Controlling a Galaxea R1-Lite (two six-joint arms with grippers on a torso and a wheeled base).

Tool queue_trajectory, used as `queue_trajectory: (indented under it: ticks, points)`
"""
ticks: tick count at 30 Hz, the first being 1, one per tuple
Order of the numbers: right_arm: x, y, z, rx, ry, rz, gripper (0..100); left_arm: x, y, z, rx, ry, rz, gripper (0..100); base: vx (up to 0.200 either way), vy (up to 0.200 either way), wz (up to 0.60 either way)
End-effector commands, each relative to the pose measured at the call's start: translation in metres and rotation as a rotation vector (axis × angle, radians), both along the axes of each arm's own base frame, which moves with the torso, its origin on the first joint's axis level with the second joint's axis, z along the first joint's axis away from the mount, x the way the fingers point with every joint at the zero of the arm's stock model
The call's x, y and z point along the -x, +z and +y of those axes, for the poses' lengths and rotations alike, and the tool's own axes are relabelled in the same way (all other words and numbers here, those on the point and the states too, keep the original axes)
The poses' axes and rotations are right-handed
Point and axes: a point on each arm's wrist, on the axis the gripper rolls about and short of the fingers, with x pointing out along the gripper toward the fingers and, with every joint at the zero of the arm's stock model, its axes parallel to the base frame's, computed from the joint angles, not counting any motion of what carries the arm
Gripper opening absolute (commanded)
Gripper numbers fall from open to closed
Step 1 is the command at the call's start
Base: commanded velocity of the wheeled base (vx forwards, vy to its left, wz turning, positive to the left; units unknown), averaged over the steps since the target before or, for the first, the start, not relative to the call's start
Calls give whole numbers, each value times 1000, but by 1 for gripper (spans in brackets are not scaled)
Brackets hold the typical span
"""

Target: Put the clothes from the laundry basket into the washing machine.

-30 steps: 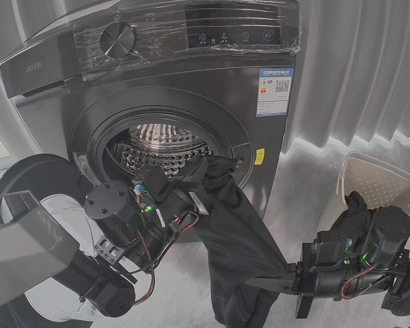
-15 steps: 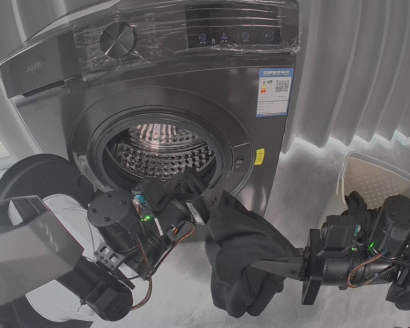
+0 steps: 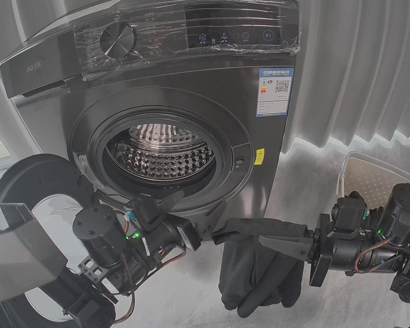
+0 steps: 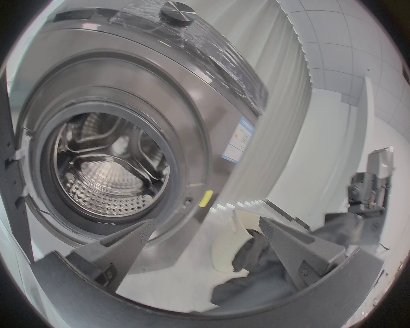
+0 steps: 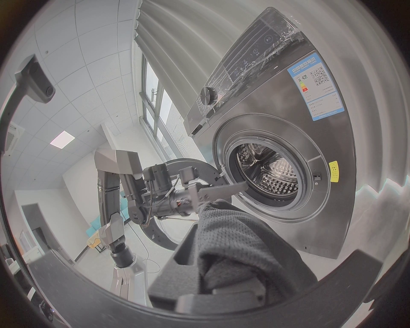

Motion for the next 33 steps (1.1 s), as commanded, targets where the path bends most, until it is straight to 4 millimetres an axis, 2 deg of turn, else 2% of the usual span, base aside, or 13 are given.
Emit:
queue_trajectory:
  ticks: [1, 5, 7, 8, 13, 18, 29, 33]
  points:
    - [-4, 5, 0, -34, -10, 16, 0, 27, 8, 17, -22, -133, 1, 100, 0, 0, 0]
    - [-6, 8, 1, -48, -14, 11, 0, 46, 8, 27, -54, -243, 6, 100, 0, 0, 0]
    - [-7, 9, 2, -52, -16, 6, 0, 49, 6, 28, -71, -256, 6, 100, 0, 0, 0]
    - [-10, 12, 5, -63, -17, -5, 0, 54, -2, 31, -122, -273, 5, 100, 0, 0, 0]
    - [-13, 19, 10, -92, -40, -20, 0, 57, -16, 32, -204, -314, -2, 100, 0, 0, 0]
    - [-16, 24, 13, -121, -53, -18, 0, 57, -20, 30, -222, -330, -3, 100, 0, 0, 0]
    - [-11, 25, 20, -125, -24, -17, 0, 33, -35, 12, -279, -298, -42, 100, 0, 0, 0]
    - [-12, 25, 21, -126, -26, -18, 0, 22, -39, -6, -271, -288, -64, 100, 0, 0, 0]
